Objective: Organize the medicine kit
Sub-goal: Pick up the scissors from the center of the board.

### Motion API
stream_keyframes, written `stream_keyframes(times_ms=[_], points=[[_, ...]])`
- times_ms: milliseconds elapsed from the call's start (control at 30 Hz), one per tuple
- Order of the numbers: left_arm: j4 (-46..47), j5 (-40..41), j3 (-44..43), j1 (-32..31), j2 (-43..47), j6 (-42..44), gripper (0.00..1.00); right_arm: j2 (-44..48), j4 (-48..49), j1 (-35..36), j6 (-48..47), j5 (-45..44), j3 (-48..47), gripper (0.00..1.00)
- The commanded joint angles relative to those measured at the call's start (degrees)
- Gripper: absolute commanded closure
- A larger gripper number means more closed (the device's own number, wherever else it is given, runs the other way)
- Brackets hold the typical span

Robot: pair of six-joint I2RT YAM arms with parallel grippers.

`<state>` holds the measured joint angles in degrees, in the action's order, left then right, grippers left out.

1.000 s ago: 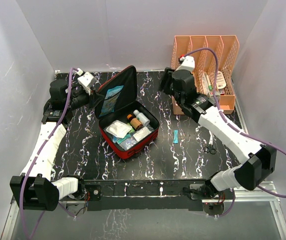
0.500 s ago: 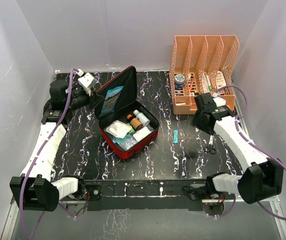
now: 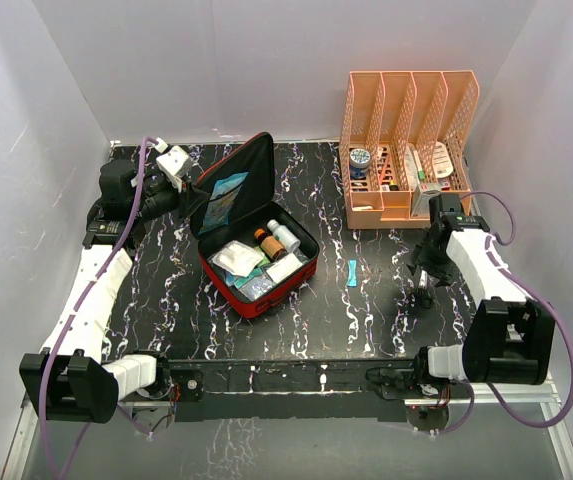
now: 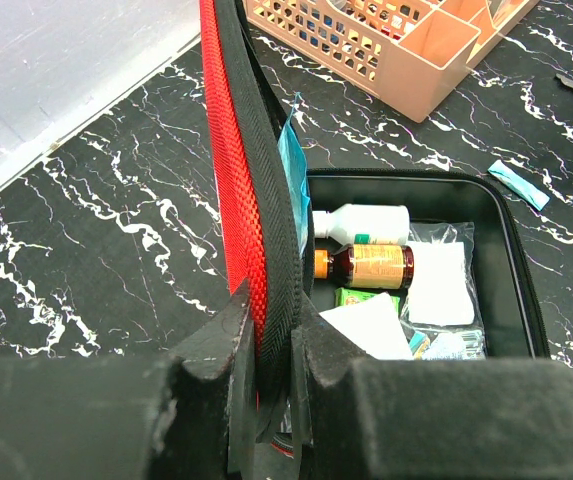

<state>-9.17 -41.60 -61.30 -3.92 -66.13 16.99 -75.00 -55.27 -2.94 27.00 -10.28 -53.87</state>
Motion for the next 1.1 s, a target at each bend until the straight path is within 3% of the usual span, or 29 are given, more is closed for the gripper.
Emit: stream_keyframes(times_ms=[0,400,1067], points=[[-3.5,-2.8,-1.0,-0.6,0.9,0.0,1.00,-2.0,3.3,-2.0,-4.3,3.3,-0.1,0.44],[-3.2,-3.2,-1.3,-0.6,0.2,0.4,1.00,-8.7,5.0,-2.2,-6.1,6.7,-0.4,0.47],[-2.8,-3.3,-1.4,-0.6,-0.4,0.8,1.00,-9.9,10.4,-3.0,-3.3,5.0,5.0,0.51]])
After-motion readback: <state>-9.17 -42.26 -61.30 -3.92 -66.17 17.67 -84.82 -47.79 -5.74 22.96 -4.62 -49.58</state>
